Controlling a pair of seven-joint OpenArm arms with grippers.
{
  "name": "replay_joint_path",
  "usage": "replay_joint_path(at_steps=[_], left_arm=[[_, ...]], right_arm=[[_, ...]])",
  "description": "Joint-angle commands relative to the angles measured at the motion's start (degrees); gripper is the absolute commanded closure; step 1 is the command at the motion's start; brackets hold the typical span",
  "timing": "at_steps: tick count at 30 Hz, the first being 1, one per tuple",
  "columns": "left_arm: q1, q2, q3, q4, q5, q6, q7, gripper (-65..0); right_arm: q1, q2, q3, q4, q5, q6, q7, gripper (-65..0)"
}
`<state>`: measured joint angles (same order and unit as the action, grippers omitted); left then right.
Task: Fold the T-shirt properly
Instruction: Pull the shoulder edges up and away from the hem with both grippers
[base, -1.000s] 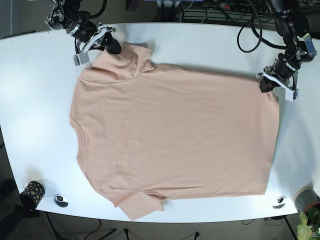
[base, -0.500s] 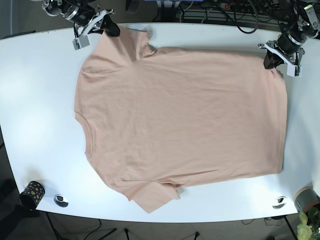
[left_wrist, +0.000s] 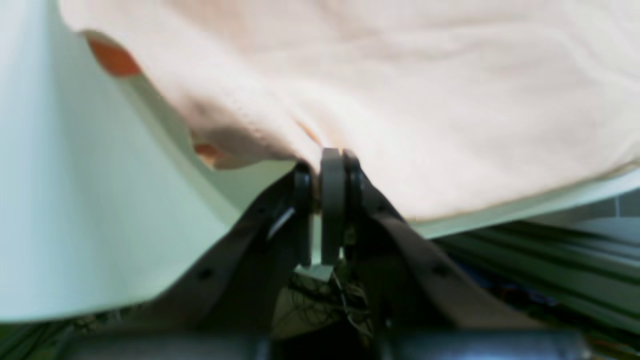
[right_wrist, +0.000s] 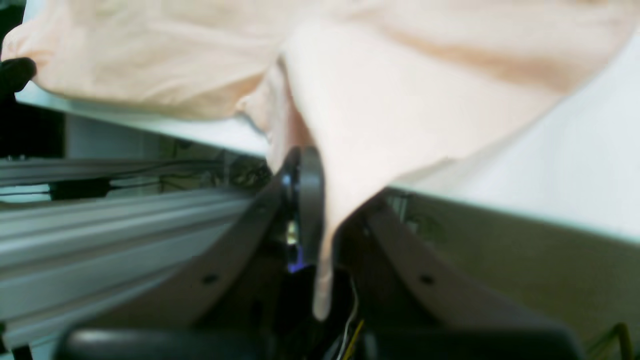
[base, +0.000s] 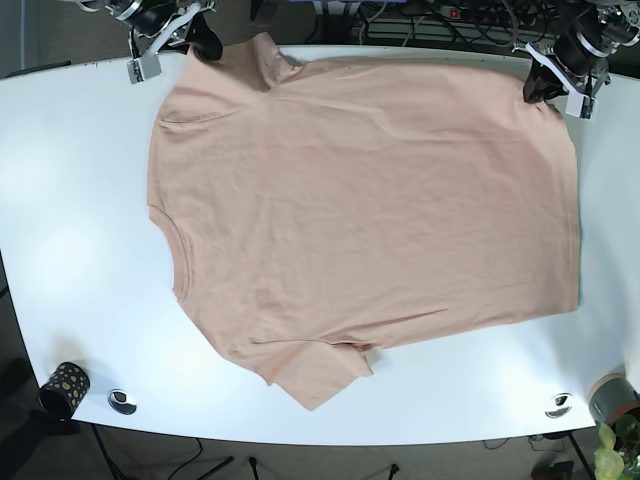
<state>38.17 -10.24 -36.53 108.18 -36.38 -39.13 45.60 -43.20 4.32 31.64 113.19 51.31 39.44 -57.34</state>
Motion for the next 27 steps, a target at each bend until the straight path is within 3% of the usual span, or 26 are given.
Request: replay_joint_path(at_steps=[1,12,18,27], left_arm=[[-1.47,-0.71,0.97,2.10,-1.20,-0.87,-1.08,0.0],[-8.94,-0.71,3.79,3.42,-1.20,-0.73,-0.99,0.0],[-14.39,-0.71,3.43,3.07,-1.03,2.70,4.29,0.0],[-16.94,-0.71,3.35,3.16,-1.20,3.31,6.04,0.0]], right_arm=[[1.05,0.47,0.32,1.06,2.62,0.56,1.21,0.0],[10.98,0.56,0.14,0.70,2.10,0.56,0.86,0.0],[17.13,0.65,0.05,-0.35,1.31,0.56,-0.37,0.0],[26.63,0.65,0.05,-5.36,-0.28,0.56,-3.45,0.0]])
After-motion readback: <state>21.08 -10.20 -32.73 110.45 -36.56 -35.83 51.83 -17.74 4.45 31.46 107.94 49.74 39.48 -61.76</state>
